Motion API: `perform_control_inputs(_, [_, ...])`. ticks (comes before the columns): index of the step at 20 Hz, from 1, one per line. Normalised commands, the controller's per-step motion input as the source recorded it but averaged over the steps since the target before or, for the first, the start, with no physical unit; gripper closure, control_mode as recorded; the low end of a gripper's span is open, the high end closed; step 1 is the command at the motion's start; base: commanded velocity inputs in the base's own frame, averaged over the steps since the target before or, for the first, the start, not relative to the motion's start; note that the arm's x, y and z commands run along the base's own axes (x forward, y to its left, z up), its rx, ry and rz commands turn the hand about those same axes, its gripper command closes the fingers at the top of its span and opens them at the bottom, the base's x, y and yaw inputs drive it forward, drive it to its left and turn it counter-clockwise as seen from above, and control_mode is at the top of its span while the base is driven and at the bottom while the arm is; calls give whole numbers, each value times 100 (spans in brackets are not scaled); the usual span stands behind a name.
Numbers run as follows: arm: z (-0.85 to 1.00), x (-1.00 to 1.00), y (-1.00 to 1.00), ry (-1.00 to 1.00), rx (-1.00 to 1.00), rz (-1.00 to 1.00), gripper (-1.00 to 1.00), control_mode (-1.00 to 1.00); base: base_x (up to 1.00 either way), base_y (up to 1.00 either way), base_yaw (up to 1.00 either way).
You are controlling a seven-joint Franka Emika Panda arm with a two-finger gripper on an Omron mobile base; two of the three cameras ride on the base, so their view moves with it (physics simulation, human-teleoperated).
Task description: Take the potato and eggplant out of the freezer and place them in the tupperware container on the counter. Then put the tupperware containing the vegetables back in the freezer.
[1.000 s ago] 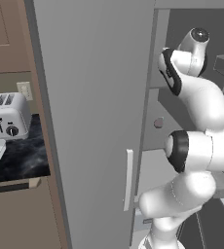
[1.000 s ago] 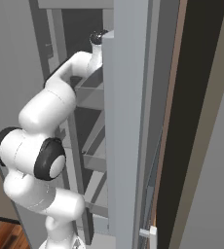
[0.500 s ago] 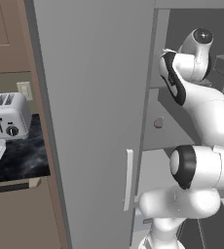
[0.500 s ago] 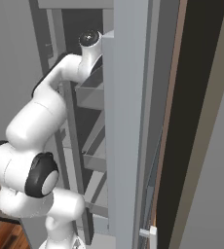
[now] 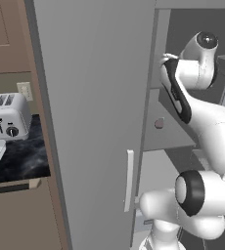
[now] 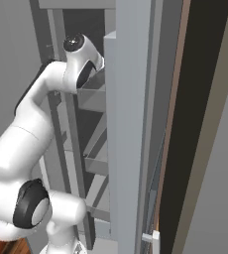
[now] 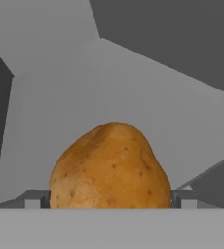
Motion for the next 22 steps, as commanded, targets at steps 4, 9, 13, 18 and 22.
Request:
perform_control_inputs(4, [2, -77, 21, -1, 0, 0, 100, -100, 0, 0, 0])
perform_control_inputs(9, [14, -93, 16, -4, 0, 0, 100, -100, 0, 0, 0])
perform_control_inputs(13, [32, -92, 17, -6, 0, 0, 100, -100, 0, 0, 0])
perform_control_inputs(18, [42, -78, 23, -4, 0, 0, 100, -100, 0, 0, 0])
perform_control_inputs(22, [36, -63, 33, 0, 0, 0, 100, -100, 0, 0, 0])
